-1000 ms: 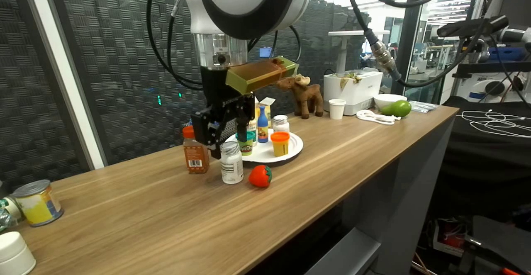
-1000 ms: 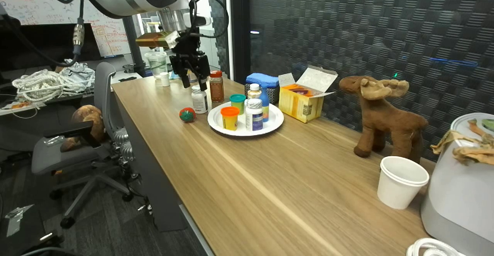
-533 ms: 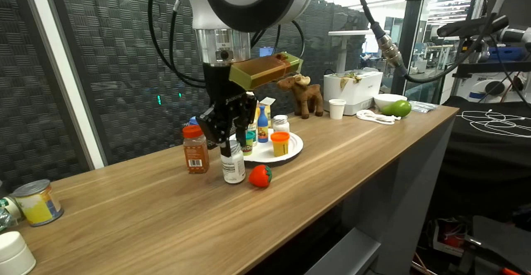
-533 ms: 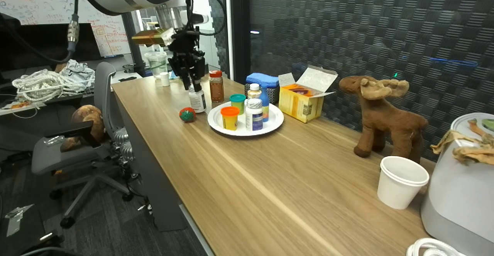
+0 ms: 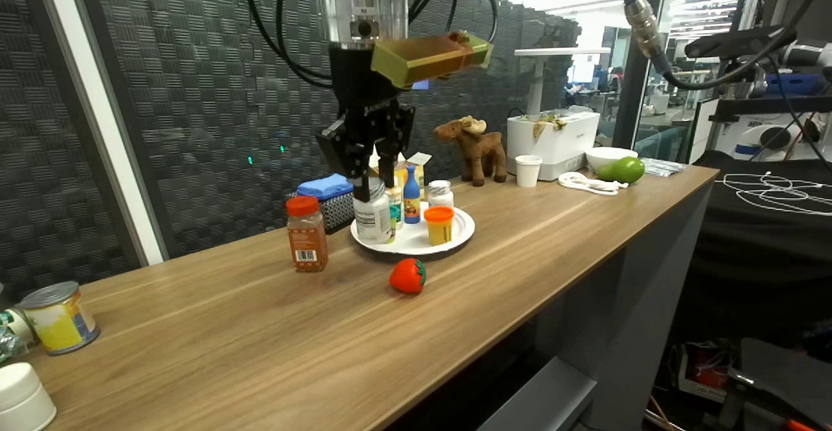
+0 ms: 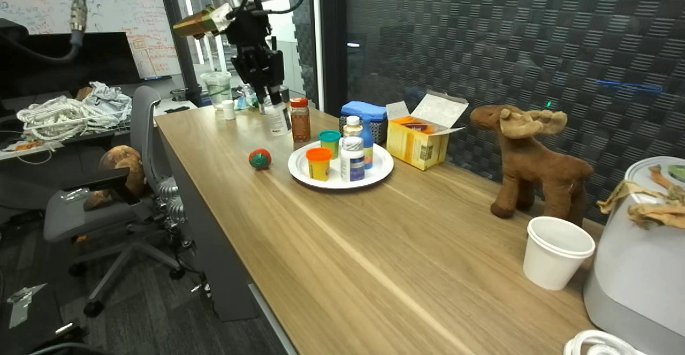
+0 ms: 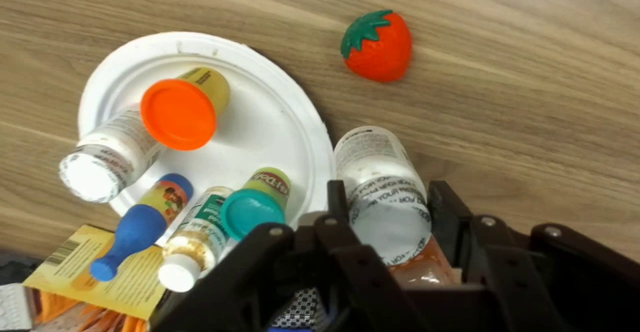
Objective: Put the bottles and red plushy on the plate
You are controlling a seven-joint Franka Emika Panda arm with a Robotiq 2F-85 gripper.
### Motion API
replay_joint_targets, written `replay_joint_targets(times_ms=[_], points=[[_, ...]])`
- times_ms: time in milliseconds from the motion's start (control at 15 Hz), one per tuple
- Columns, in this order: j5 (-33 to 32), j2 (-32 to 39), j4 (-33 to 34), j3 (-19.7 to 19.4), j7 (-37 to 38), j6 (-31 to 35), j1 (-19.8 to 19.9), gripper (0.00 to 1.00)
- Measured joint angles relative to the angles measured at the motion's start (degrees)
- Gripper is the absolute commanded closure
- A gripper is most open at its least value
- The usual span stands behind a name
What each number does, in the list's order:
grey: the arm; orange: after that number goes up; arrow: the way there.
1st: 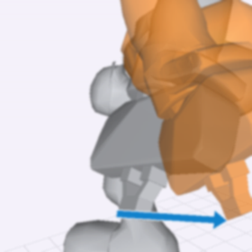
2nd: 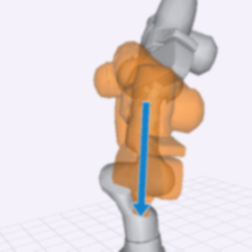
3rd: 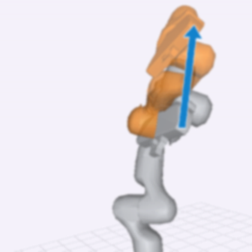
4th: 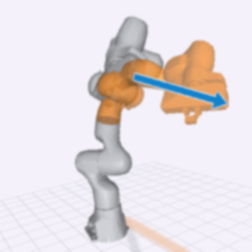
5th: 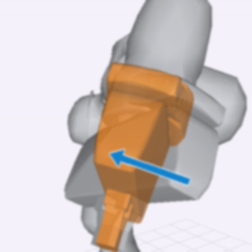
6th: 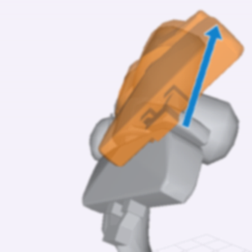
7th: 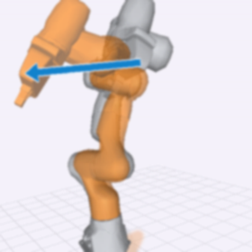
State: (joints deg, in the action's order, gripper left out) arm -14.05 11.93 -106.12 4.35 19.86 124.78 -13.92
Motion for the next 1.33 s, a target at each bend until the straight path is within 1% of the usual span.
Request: replay_joint_targets(times_ms=[267,667,1000,1333], points=[[-3.8,-1.3,-1.3,-1.4,2.1,0.5,1.4,0.81],[-7.6,-1.0,-2.6,-3.4,4.0,3.8,4.0,0.81],[-8.2,-0.8,-2.6,-4.5,4.8,7.2,5.2,0.81],[-8.2,-0.3,-3.1,-5.0,4.9,9.0,6.3,0.81]])
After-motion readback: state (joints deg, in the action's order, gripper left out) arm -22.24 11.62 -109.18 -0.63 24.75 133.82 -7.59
